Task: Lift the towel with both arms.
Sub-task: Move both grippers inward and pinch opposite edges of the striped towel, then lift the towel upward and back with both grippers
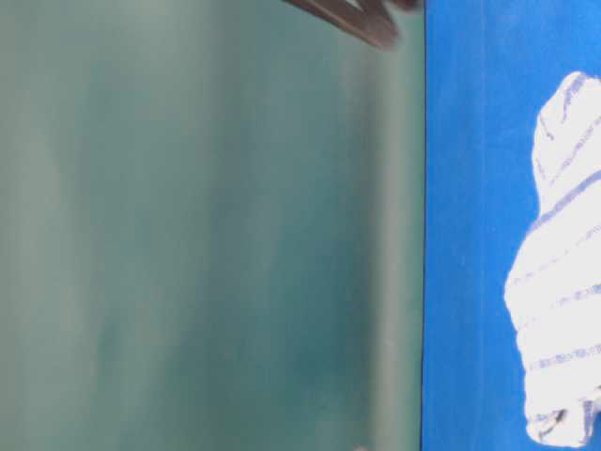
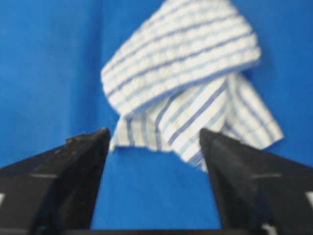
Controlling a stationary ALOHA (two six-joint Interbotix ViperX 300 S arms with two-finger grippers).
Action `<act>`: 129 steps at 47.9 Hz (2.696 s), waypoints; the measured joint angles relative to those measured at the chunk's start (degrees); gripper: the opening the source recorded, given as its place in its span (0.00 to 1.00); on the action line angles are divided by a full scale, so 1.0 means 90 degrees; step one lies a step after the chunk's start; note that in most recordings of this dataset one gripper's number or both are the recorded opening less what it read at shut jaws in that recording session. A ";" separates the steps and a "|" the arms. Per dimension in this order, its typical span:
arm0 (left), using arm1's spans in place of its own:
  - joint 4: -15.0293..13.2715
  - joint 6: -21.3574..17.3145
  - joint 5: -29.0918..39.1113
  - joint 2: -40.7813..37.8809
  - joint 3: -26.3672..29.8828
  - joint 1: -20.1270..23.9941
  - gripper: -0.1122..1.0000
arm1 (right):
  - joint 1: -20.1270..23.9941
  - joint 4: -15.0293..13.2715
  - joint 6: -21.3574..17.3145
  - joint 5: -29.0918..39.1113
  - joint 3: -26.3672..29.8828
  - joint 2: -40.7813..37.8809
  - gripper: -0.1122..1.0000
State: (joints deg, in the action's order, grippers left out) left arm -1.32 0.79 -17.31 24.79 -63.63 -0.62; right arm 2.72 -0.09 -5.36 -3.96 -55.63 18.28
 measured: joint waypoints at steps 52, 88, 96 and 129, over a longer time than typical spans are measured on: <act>0.0000 -0.0127 -0.1006 -0.3672 0.1074 0.0029 0.69 | -0.0029 0.0010 0.0000 -0.0059 0.1377 -0.3076 0.59; -0.0029 0.0527 0.0898 -0.2021 0.1377 0.0059 0.17 | -0.0078 0.0010 -0.0068 0.0625 0.1416 -0.1738 0.19; -0.0029 0.0889 0.1816 -0.1123 0.1729 0.0059 0.17 | -0.0068 0.0010 -0.0068 0.1221 0.1699 -0.0898 0.19; -0.0029 0.0938 0.4131 0.0898 0.3447 0.0654 0.17 | -0.0381 -0.0684 -0.0029 0.3555 0.3818 0.0537 0.19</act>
State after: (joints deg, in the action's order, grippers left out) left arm -1.58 9.23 19.86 32.87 -32.61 5.27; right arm -0.70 -6.24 -5.63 28.04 -21.27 23.12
